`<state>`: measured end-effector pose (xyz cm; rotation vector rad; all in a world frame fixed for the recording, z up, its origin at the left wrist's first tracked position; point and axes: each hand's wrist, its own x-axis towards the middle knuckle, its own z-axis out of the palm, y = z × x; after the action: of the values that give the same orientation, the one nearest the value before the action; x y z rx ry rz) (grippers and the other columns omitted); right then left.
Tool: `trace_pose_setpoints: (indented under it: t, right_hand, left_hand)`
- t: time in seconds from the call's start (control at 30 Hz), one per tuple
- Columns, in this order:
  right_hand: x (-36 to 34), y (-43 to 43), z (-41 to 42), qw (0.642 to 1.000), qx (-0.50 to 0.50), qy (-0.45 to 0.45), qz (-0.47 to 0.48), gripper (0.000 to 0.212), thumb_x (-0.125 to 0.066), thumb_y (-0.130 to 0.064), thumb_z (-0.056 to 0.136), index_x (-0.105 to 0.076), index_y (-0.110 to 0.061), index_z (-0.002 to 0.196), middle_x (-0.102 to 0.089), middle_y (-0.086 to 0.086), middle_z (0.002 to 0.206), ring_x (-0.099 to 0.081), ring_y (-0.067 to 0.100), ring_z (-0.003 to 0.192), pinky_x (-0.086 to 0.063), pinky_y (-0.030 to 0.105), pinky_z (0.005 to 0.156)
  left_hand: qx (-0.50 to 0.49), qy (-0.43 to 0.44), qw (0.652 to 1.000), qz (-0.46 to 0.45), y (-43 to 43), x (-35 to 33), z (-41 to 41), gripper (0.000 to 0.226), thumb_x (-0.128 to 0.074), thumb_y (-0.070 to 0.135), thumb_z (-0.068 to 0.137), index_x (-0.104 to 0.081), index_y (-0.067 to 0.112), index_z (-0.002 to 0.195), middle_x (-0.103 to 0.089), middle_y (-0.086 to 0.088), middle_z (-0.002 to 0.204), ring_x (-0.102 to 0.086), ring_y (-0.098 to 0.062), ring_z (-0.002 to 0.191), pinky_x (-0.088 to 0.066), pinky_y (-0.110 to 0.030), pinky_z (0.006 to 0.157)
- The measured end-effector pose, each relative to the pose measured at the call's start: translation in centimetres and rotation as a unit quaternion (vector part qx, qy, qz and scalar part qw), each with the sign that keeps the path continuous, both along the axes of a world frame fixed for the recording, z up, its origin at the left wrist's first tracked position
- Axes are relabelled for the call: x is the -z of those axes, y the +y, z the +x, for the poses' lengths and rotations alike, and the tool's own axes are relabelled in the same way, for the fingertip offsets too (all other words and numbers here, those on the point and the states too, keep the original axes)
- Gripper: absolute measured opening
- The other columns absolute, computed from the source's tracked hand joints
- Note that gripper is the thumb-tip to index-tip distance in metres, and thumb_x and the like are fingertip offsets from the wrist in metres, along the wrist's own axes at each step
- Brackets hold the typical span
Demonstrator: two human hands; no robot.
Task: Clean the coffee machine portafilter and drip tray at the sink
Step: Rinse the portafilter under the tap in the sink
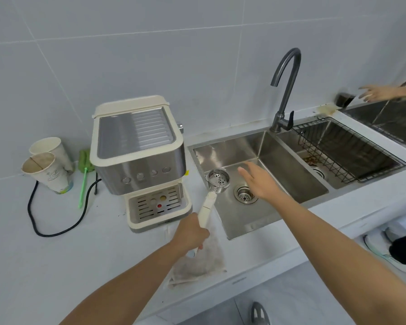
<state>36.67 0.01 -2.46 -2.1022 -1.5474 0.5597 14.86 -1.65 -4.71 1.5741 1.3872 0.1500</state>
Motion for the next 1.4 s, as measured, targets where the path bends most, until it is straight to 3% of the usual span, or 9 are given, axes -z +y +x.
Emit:
trace_pose_setpoints:
  t: [0.3,0.5,0.77,0.93,1.0,1.1,1.2,1.33,1.4]
  right_hand:
    - [1.3,6.3,10.7,0.999,-0.028,0.038,-0.012,0.054,-0.035,-0.041,0.096,-0.034,-0.009,0.139,-0.044,0.014,0.141,-0.043,0.028,0.128,-0.033,0.039,0.104]
    - [1.2,10.7,19.3,0.998,-0.063,0.022,-0.023,0.054,-0.037,-0.041,0.096,-0.034,-0.008,0.138,-0.047,0.014,0.138,-0.046,0.029,0.125,-0.037,0.038,0.1]
    - [0.7,15.6,29.1,0.99,0.043,0.134,0.006,0.049,-0.042,-0.031,0.095,-0.031,-0.005,0.135,-0.057,0.017,0.103,-0.055,0.028,0.088,-0.038,0.029,0.074]
    - [1.1,19.4,32.0,0.936,0.178,0.302,-0.018,0.051,-0.044,-0.033,0.095,-0.032,0.0,0.132,-0.052,0.02,0.119,-0.053,0.03,0.1,-0.043,0.039,0.082]
    - [1.3,20.9,32.7,0.909,0.207,0.359,-0.033,0.052,-0.045,-0.037,0.093,-0.039,-0.001,0.129,-0.052,0.019,0.124,-0.053,0.031,0.11,-0.045,0.04,0.09]
    - [1.4,22.9,33.5,0.891,0.226,0.39,-0.055,0.054,-0.045,-0.045,0.091,-0.047,-0.003,0.126,-0.051,0.01,0.106,-0.049,0.023,0.096,-0.041,0.033,0.083]
    - [1.8,25.0,34.4,0.87,0.222,0.434,-0.066,0.045,-0.04,-0.038,0.095,-0.051,-0.005,0.123,-0.053,0.009,0.105,-0.051,0.024,0.095,-0.042,0.034,0.084]
    - [2.0,26.4,35.0,0.85,0.226,0.47,-0.075,0.026,-0.042,-0.019,0.096,-0.059,-0.014,0.077,-0.052,0.004,0.078,-0.048,0.018,0.066,-0.039,0.026,0.061]
    - [2.0,26.6,35.1,0.846,0.23,0.473,-0.085,0.022,-0.047,-0.016,0.094,-0.056,-0.015,0.074,-0.052,0.003,0.077,-0.047,0.017,0.067,-0.039,0.027,0.06]
  left_hand:
    - [-0.058,0.031,0.998,0.02,5.1,1.4,10.1,0.017,-0.051,0.008,0.079,-0.045,0.015,0.093,-0.056,-0.002,0.073,-0.051,-0.008,0.037,-0.039,-0.02,0.031]
    - [-0.117,0.013,0.993,0.024,8.8,2.1,19.4,0.016,-0.056,0.006,0.081,-0.048,0.009,0.095,-0.054,-0.003,0.071,-0.052,-0.012,0.04,-0.045,-0.028,0.046]
    - [-0.144,0.017,0.989,0.026,12.0,2.3,26.9,0.018,-0.055,0.003,0.078,-0.04,0.012,0.074,-0.049,-0.006,0.065,-0.052,-0.019,0.043,-0.04,-0.026,0.043]
    - [-0.148,0.041,0.987,0.043,14.2,2.3,28.5,0.015,-0.056,0.003,0.08,-0.042,0.007,0.084,-0.051,-0.011,0.079,-0.055,-0.031,0.069,-0.041,-0.032,0.058]
    - [-0.151,0.05,0.986,0.045,15.0,2.4,28.9,0.016,-0.055,0.004,0.08,-0.04,0.008,0.081,-0.05,-0.01,0.076,-0.056,-0.031,0.065,-0.042,-0.033,0.056]
    - [-0.15,0.066,0.985,0.045,16.2,2.5,29.4,0.017,-0.056,0.005,0.079,-0.04,0.012,0.076,-0.051,-0.009,0.077,-0.057,-0.03,0.061,-0.042,-0.031,0.054]
    - [-0.148,0.074,0.985,0.04,17.3,2.8,29.8,0.023,-0.055,0.005,0.079,-0.037,0.016,0.07,-0.051,-0.007,0.073,-0.055,-0.018,0.042,-0.04,-0.027,0.041]
    - [-0.141,0.088,0.985,0.036,18.1,3.4,30.5,0.024,-0.054,0.006,0.08,-0.036,0.018,0.07,-0.05,-0.002,0.07,-0.053,-0.012,0.036,-0.035,-0.018,0.03]
    - [-0.135,0.086,0.987,0.032,18.3,3.6,30.8,0.024,-0.054,0.006,0.08,-0.036,0.017,0.07,-0.05,-0.002,0.07,-0.053,-0.013,0.038,-0.031,-0.016,0.027]
